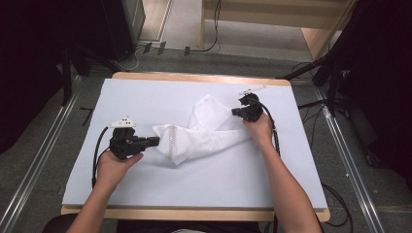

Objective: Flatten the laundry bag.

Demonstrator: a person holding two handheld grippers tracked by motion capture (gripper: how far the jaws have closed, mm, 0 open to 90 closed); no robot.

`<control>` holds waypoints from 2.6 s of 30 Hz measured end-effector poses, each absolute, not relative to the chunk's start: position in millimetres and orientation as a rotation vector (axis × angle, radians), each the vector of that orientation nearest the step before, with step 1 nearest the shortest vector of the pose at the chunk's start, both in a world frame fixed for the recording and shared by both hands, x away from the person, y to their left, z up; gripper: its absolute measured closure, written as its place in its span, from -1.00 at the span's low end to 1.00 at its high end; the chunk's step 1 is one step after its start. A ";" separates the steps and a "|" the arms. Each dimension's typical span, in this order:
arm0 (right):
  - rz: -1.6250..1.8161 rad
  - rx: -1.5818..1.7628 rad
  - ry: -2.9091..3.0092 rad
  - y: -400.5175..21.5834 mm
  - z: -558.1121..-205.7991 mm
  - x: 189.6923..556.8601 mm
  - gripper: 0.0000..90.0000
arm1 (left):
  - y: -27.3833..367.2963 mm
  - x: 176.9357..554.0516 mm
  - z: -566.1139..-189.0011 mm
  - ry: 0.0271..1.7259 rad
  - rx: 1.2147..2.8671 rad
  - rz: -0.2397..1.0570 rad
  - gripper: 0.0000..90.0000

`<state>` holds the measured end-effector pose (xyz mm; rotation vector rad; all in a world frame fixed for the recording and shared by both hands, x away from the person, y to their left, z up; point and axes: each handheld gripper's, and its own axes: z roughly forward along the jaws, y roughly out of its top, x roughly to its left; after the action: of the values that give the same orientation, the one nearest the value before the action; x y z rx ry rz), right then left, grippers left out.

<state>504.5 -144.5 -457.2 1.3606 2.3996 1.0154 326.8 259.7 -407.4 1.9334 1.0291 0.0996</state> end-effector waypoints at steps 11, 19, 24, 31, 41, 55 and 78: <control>1.025 1.441 2.327 -165.7 -454.4 506.3 0.82 | 251.1 324.0 -413.1 1.005 1.988 0.041 0.97; 1.091 1.338 2.394 -145.0 -437.4 490.5 0.95 | 265.4 321.0 -405.8 1.019 1.978 0.012 0.43; 1.123 1.309 2.411 -133.4 -431.8 485.3 0.98 | 283.9 323.5 -398.1 1.079 1.947 0.026 0.31; 1.107 1.279 2.519 -110.5 -441.7 486.3 1.00 | 298.7 352.2 -404.9 1.209 1.902 -0.019 1.00; 1.058 1.233 2.672 -83.9 -456.0 480.1 1.00 | 292.4 379.7 -422.3 1.237 1.930 -0.032 1.00; 1.044 1.132 2.758 -89.9 -446.6 439.0 1.00 | 285.0 382.5 -424.4 1.220 1.970 -0.014 1.00; 1.069 1.183 2.609 -138.9 -450.8 429.9 0.66 | 258.2 404.9 -453.1 1.180 2.118 0.053 0.31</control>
<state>429.9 -138.9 -450.8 1.1831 2.6092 1.0685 404.9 258.2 -453.1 2.1180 1.1802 0.0535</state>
